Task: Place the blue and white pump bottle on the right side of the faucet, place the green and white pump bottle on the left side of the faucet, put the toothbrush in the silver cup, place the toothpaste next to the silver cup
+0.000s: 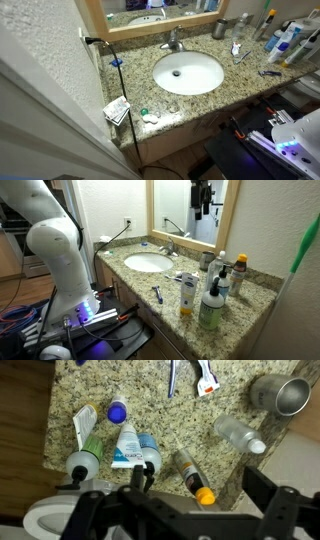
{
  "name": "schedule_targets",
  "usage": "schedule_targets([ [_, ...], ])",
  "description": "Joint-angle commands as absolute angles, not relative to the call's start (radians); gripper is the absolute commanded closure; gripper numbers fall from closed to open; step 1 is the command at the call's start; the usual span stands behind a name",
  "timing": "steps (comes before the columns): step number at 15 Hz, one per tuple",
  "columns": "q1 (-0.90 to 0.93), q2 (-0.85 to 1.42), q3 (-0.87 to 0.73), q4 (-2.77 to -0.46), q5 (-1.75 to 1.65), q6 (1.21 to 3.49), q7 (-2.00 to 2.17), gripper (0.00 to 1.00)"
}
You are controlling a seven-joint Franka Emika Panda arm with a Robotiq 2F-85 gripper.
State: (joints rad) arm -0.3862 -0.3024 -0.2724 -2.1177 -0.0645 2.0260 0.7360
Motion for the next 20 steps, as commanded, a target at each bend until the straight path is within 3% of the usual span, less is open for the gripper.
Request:
schedule_targets([
  [1,-0.425,-0.140,-0.337,-2.032,-0.002,2.070,0.807,0.00],
  [8,-0.424,-0.084,-0.383,-2.004,0.001,2.040,0.848,0.00],
  [20,-0.427,0.220,-0.416,-1.869,-0.004,2.043,0.786,0.00],
])
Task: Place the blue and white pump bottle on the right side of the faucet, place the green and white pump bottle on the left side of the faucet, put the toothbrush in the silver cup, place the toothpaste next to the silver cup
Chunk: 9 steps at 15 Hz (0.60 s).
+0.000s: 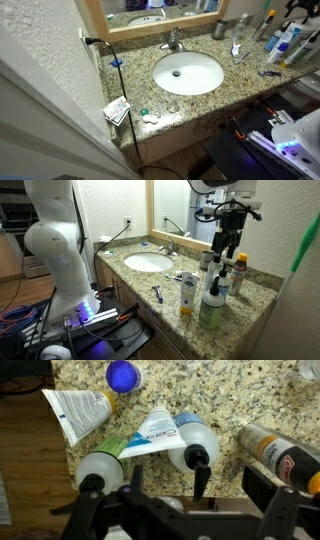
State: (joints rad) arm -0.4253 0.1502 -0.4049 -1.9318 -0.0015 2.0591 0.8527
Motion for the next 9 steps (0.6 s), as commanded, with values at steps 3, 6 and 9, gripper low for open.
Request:
schedule_targets([
  [3,-0.415,0.212,-0.422,-1.891,-0.005,2.055,0.807,0.00],
  [6,-0.414,0.228,-0.422,-1.880,-0.007,2.055,0.802,0.00],
  [9,-0.414,0.253,-0.420,-1.891,0.009,2.086,0.827,0.00],
])
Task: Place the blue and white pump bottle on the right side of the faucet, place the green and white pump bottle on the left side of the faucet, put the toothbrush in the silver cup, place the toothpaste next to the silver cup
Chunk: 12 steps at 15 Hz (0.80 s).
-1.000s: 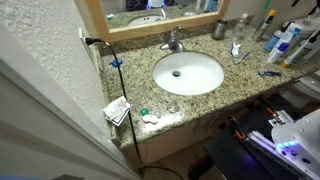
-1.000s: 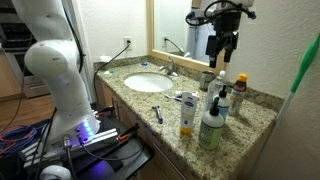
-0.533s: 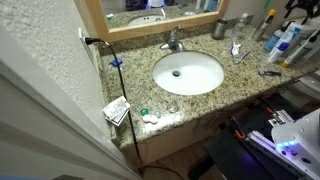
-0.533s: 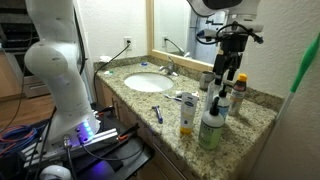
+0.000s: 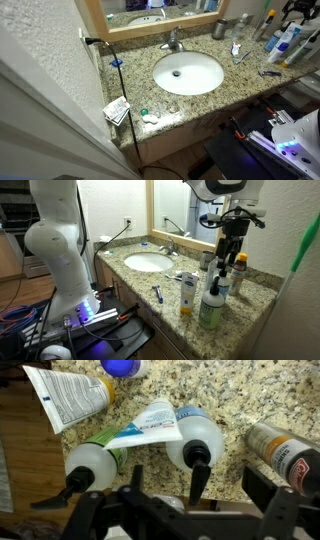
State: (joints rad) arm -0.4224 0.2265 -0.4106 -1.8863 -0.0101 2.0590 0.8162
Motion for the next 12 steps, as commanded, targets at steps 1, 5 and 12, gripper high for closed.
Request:
schedule_targets([
  [1,-0.415,0.260,-0.420,-1.890,0.011,2.083,0.834,0.00],
  [5,-0.411,0.257,-0.422,-1.882,-0.001,2.064,0.840,0.00],
  [12,-0.401,0.284,-0.419,-1.903,-0.007,2.108,0.861,0.00],
])
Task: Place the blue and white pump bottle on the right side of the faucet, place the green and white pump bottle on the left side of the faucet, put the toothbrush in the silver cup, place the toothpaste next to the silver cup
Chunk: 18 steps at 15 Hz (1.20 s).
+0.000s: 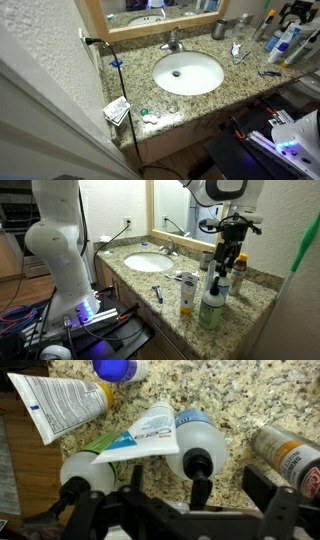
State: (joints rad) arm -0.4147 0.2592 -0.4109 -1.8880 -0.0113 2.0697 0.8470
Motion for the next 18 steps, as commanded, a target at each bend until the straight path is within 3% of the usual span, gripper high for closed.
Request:
schedule_targets([
  [1,-0.399,0.292,-0.420,-1.901,-0.004,2.107,0.872,0.00],
  [3,-0.399,0.286,-0.421,-1.886,-0.006,2.078,0.857,0.00],
  [4,-0.399,0.287,-0.421,-1.886,-0.006,2.078,0.857,0.25],
  [6,-0.400,0.287,-0.422,-1.882,-0.006,2.075,0.856,0.33],
  [14,-0.402,0.276,-0.419,-1.886,0.014,2.085,0.851,0.89],
  [15,-0.403,0.272,-0.419,-1.882,0.020,2.084,0.853,0.94],
  [18,-0.403,0.211,-0.422,-1.882,0.029,2.060,0.837,0.92],
])
